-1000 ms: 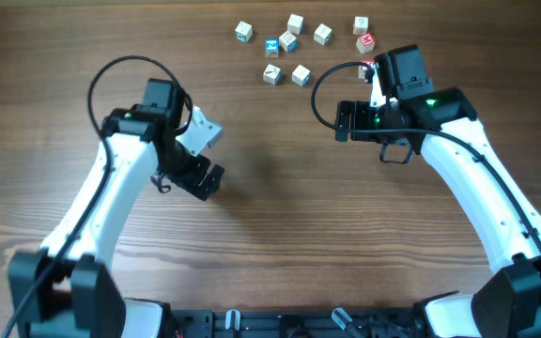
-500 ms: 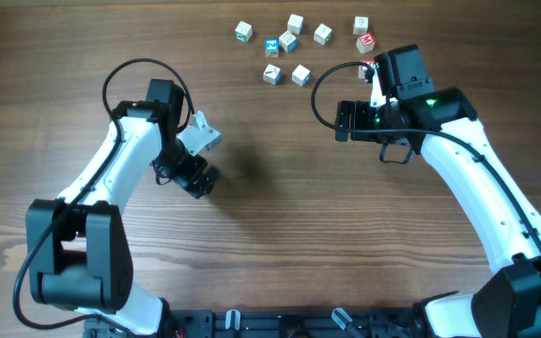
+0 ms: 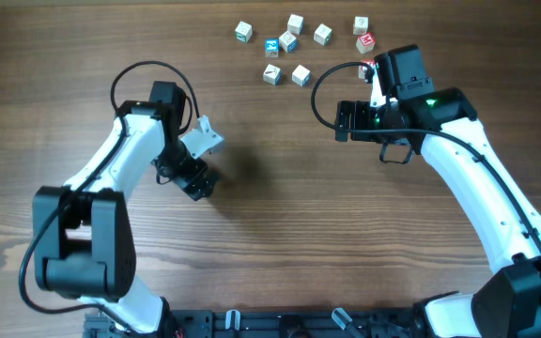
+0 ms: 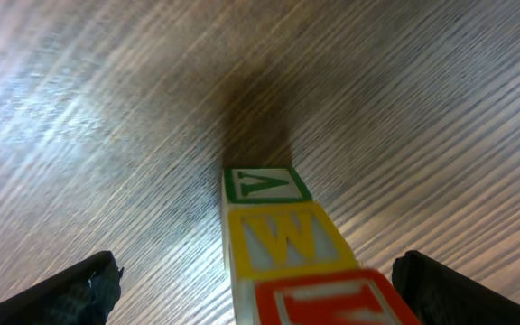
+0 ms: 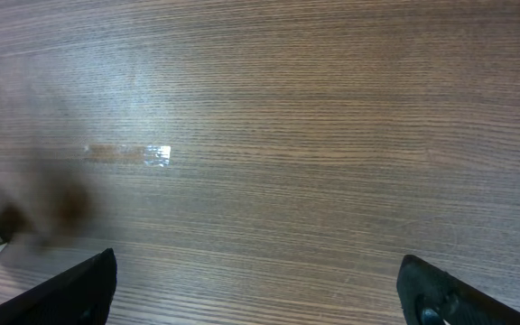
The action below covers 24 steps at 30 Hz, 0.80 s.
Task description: Form a tower
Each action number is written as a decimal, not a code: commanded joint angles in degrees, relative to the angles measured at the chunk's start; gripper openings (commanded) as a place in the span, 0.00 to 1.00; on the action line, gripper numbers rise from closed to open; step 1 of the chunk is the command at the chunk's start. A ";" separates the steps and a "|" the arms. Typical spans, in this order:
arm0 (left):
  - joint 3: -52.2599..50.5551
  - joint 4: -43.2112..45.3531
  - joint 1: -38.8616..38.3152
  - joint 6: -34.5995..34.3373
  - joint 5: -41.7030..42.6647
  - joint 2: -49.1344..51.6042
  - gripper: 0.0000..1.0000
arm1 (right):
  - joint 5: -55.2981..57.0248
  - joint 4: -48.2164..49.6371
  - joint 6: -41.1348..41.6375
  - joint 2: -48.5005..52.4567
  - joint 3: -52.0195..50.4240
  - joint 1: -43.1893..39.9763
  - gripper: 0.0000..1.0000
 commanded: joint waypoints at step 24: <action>0.81 -0.24 -2.56 1.05 -5.11 3.32 0.90 | 1.05 0.11 -1.16 -0.24 -0.28 0.17 1.00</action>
